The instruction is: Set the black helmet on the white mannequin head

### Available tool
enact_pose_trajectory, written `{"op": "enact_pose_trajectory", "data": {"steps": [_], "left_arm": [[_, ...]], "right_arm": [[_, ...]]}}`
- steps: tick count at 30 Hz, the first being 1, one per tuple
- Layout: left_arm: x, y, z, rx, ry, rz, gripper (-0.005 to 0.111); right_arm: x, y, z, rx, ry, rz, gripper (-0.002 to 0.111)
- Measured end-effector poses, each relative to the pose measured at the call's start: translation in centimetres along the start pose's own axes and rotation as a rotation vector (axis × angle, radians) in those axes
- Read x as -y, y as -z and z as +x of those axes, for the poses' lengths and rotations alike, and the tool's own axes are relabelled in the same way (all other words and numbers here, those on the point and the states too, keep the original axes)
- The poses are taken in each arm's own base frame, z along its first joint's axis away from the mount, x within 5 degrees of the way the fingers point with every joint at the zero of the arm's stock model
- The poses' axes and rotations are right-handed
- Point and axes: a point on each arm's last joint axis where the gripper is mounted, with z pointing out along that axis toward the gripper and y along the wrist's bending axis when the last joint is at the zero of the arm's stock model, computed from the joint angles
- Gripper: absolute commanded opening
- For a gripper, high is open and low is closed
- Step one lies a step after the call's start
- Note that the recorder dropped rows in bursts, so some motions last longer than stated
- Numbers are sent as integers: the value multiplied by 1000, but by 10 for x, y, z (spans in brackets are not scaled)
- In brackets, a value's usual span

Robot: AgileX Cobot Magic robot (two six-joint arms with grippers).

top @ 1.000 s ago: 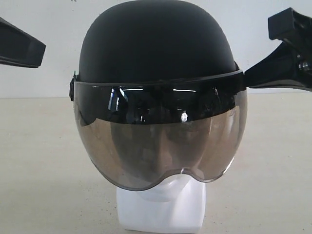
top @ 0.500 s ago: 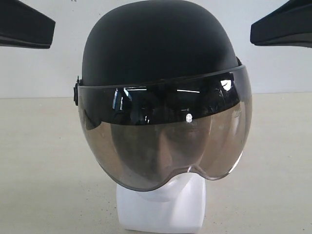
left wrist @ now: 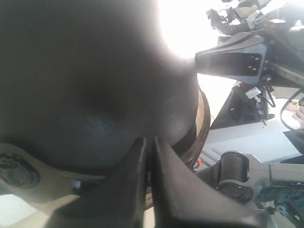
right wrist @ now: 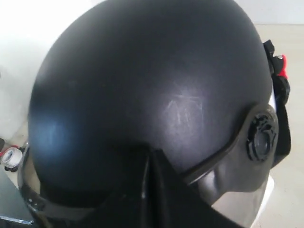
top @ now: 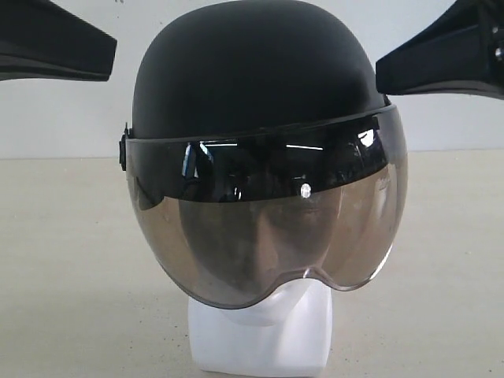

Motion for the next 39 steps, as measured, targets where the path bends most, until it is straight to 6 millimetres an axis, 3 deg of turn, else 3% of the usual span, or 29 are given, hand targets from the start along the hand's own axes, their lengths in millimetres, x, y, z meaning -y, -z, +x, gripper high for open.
{"op": "enact_pose_trajectory", "data": {"steps": [10,23,39], "left_arm": [[-2,0,2,-17,-15,-26,4],[-35,-19,5,-119,53,-68,4],[-36,-20,6,-121,60,-66,4]], "right_arm": [[11,-14,1,-56,0,35,0],[12,-15,3,-86,8,37,0],[10,-14,10,-153,1,25,0]]}}
